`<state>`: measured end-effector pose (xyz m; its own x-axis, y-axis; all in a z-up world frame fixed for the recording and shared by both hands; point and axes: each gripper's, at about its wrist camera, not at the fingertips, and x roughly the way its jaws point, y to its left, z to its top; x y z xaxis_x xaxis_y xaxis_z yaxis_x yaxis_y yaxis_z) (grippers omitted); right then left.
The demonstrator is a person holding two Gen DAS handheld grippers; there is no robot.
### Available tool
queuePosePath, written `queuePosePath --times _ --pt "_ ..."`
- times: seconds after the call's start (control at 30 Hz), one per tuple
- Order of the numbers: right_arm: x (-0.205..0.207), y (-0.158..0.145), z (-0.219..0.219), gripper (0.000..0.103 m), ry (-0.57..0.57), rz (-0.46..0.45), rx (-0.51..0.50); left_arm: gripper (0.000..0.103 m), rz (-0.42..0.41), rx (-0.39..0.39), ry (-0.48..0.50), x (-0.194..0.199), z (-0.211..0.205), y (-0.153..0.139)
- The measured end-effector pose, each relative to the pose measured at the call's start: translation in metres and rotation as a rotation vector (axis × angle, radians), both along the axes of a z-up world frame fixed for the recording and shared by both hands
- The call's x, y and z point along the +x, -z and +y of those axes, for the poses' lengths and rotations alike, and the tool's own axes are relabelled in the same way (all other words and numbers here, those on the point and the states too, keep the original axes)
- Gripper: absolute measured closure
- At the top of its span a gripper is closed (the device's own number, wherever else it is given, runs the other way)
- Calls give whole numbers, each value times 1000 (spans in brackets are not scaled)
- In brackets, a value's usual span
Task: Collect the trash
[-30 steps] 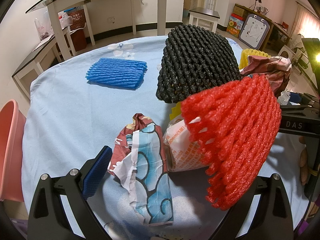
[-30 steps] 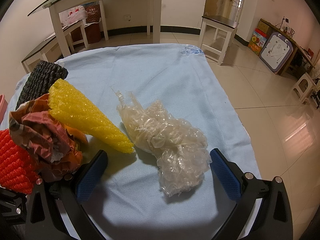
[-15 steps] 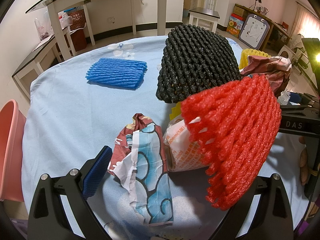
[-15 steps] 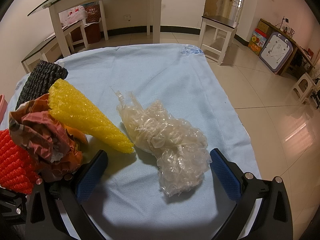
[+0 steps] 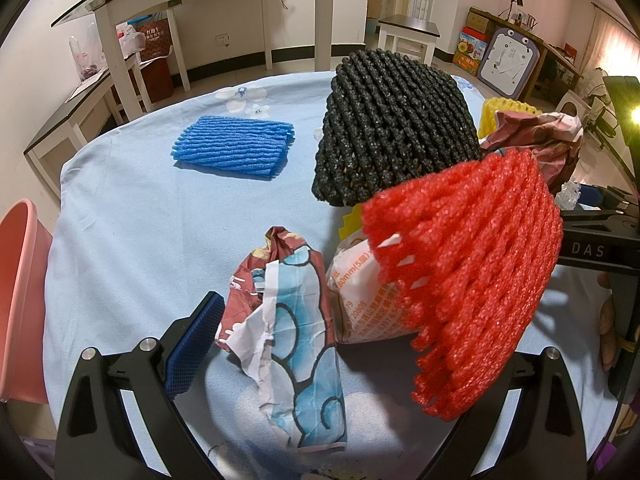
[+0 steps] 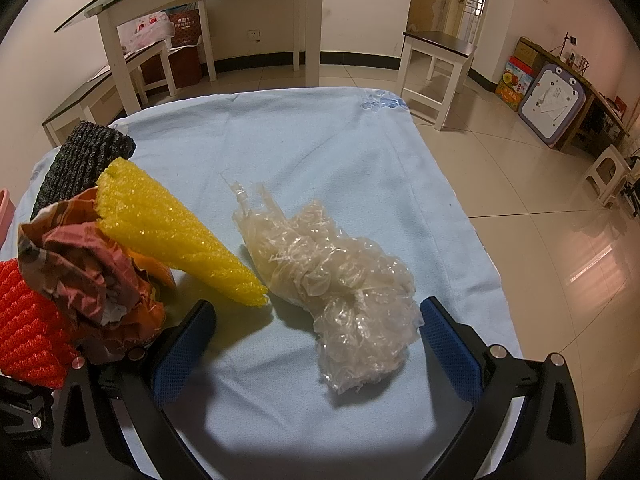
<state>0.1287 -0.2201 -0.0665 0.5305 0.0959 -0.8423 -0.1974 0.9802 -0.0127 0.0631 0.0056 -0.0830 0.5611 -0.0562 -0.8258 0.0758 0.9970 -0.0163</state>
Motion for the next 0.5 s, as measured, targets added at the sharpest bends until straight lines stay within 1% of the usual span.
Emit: queuePosePath --times 0.5 --pt "0 0 0 3 0 0 0 6 0 0 0 0 0 0"
